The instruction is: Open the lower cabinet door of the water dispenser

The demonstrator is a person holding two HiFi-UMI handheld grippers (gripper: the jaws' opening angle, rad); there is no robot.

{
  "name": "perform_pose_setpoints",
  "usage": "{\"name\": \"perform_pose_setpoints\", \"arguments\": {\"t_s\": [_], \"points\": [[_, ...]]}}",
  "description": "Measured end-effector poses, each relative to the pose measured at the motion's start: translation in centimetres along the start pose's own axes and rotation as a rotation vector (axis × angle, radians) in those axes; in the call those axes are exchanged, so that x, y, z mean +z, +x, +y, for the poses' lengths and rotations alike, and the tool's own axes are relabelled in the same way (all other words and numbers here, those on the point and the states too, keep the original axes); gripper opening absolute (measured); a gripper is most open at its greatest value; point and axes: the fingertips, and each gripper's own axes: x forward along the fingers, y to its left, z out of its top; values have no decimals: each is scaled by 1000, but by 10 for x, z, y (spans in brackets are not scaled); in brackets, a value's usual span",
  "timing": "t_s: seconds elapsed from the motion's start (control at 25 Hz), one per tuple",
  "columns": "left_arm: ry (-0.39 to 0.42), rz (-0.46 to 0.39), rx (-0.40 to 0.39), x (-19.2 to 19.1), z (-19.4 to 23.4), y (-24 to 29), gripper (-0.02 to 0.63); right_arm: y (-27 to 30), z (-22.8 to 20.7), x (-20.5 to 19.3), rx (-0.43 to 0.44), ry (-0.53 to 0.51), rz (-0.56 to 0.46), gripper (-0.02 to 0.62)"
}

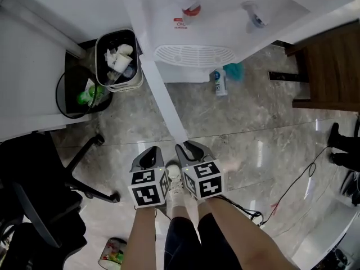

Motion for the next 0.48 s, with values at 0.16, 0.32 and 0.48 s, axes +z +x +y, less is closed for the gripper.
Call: {"name": "perform_pose_setpoints", "arguments": {"t_s": [0.16, 0.32, 0.48], "points": [[-10, 8, 3, -8, 6, -7, 7, 3, 8, -3, -6, 5, 21, 53], [-34, 31, 10, -13, -5, -15, 8, -13, 2, -2, -13, 27, 23, -8], [-72, 76, 1, -21, -31, -40, 8, -59, 3, -2, -7, 60, 24, -8]]}}
